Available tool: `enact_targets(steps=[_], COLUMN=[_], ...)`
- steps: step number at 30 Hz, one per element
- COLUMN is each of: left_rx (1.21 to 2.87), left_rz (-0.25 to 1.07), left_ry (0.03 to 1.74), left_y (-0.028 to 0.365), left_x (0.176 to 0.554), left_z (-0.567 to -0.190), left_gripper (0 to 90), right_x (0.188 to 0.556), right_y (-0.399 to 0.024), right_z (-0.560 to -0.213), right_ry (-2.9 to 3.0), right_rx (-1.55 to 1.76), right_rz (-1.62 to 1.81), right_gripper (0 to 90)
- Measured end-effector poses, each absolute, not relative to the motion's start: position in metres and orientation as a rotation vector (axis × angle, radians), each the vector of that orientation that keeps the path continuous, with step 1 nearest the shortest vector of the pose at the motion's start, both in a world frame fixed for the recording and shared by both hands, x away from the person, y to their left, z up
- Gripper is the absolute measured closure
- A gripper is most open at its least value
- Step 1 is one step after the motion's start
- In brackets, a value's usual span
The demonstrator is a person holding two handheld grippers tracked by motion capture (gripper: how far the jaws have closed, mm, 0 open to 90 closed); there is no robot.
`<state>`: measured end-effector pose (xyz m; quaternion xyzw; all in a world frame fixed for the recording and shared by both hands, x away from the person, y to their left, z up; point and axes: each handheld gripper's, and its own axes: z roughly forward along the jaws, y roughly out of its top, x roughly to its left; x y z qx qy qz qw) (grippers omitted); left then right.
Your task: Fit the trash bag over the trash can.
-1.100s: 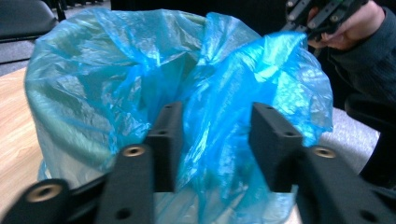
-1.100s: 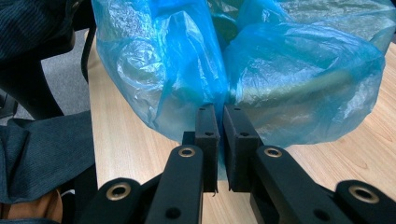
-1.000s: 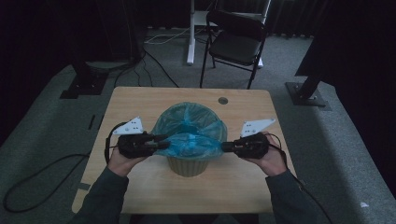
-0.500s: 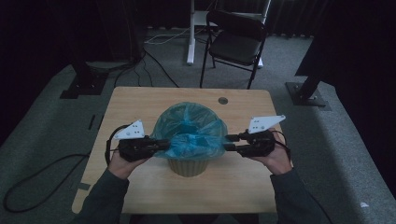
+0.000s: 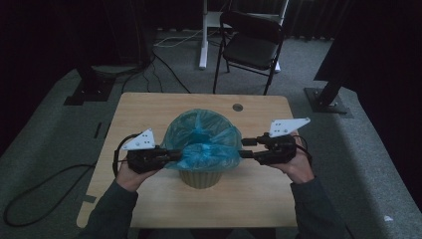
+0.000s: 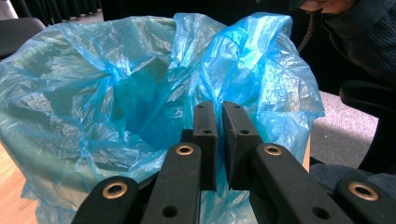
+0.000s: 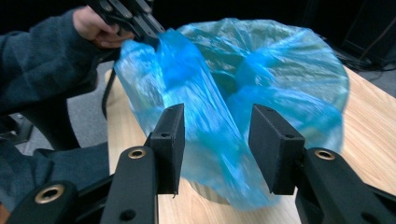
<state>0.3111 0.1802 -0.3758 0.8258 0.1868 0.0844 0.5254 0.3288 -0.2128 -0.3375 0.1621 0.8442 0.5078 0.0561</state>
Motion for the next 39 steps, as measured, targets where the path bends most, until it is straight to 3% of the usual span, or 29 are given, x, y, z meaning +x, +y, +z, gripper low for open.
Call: enact_targets(steps=[14,21,28,37,39], left_rx=[1.971,1.966,1.967,1.962,1.963], left_rz=[0.198,0.202,0.206,0.202,0.203], left_ry=[0.427,0.421,0.418,0.413,0.408], left_y=[0.179,0.179,0.179,0.179,0.179], left_x=[0.305,0.303,0.303,0.301,0.300], left_z=[-0.378,-0.377,-0.376,-0.378,-0.379], left_gripper=[84.1,84.1,84.1,84.1,84.1], right_x=[0.336,0.337,0.336,0.345,0.345], right_y=[-0.186,-0.187,-0.197,-0.185,-0.180], right_z=[-0.354,-0.353,-0.343,-0.352,-0.356], right_ry=[2.709,2.693,2.641,2.660,2.688], right_rx=[0.473,0.461,0.470,0.525,0.503], right_rz=[1.471,1.496,1.617,1.555,1.522], right_gripper=[49.3,61.4,50.6,47.8,57.3])
